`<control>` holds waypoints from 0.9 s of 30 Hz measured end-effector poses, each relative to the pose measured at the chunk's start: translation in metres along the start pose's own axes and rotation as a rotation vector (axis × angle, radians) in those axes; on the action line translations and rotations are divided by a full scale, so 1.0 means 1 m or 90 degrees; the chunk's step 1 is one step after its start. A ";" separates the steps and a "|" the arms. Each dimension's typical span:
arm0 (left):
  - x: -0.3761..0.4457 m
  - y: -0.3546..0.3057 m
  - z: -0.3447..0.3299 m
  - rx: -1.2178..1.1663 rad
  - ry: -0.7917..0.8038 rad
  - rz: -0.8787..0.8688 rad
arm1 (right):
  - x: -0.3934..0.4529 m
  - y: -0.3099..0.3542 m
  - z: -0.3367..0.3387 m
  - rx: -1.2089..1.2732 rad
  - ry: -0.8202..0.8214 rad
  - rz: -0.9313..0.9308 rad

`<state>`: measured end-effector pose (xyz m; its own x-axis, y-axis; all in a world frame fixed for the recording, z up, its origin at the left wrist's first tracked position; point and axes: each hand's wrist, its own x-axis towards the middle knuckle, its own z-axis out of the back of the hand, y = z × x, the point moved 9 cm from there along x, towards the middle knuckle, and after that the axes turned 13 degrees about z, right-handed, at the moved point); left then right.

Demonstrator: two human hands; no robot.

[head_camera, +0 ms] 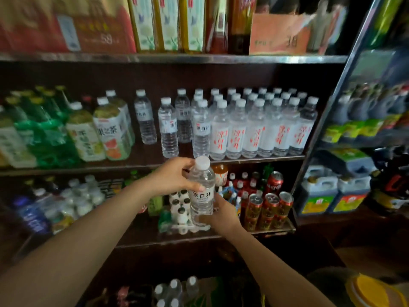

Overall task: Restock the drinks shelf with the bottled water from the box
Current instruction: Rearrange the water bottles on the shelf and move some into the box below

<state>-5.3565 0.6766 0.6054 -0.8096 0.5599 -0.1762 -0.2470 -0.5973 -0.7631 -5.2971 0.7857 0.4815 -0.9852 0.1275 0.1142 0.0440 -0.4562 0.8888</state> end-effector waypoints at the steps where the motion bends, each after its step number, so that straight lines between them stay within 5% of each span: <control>1: -0.002 -0.007 0.009 -0.011 -0.009 -0.004 | 0.004 0.011 0.004 -0.002 0.006 0.010; 9: -0.005 -0.037 0.057 -0.091 -0.067 -0.056 | 0.034 0.059 0.015 -0.014 -0.019 0.061; 27: 0.099 0.010 0.117 -0.084 -0.092 -0.054 | 0.144 0.052 -0.007 -0.022 -0.108 -0.003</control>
<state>-5.5011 0.6593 0.6533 -0.8590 0.5115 -0.0241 -0.2534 -0.4656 -0.8479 -5.4376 0.7739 0.5410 -0.9432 0.2748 0.1864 0.0316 -0.4846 0.8742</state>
